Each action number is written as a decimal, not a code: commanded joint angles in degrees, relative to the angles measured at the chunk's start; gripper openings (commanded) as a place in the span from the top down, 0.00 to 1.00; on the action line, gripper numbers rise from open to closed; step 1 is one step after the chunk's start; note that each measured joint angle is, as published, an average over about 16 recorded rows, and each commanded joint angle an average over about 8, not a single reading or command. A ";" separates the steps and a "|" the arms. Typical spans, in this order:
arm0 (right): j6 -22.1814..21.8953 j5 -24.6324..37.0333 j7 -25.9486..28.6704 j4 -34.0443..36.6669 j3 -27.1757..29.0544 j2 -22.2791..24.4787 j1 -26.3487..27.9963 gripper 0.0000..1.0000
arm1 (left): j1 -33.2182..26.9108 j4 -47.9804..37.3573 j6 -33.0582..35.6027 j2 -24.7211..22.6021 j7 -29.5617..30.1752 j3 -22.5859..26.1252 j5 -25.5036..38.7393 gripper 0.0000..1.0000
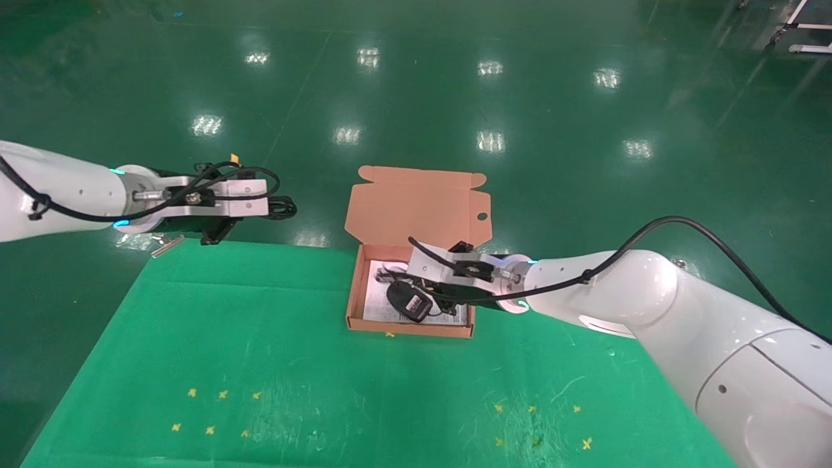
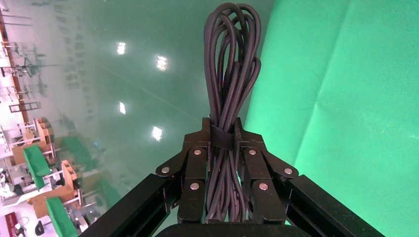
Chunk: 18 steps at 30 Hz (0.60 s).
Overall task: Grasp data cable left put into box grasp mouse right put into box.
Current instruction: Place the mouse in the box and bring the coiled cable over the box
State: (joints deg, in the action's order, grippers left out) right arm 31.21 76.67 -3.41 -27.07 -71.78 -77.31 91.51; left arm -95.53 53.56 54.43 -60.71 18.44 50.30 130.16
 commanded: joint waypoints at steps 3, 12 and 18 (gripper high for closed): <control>-0.22 -0.21 0.15 -1.61 0.13 1.09 0.07 0.00 | 0.61 -0.01 -0.49 -0.67 -0.65 0.13 -0.59 1.00; -1.35 -0.67 -0.10 -11.99 1.67 10.17 2.03 0.00 | 3.32 -4.80 -5.03 -6.61 -7.77 0.98 -4.99 1.00; -2.09 1.04 2.17 -21.37 1.45 19.24 2.76 0.00 | 4.71 -11.59 -10.17 -12.36 -14.82 0.88 -9.19 1.00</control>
State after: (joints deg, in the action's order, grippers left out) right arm 29.26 78.16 -0.81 -48.52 -70.62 -58.15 94.30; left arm -90.86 41.92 44.39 -72.76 3.43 51.27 120.85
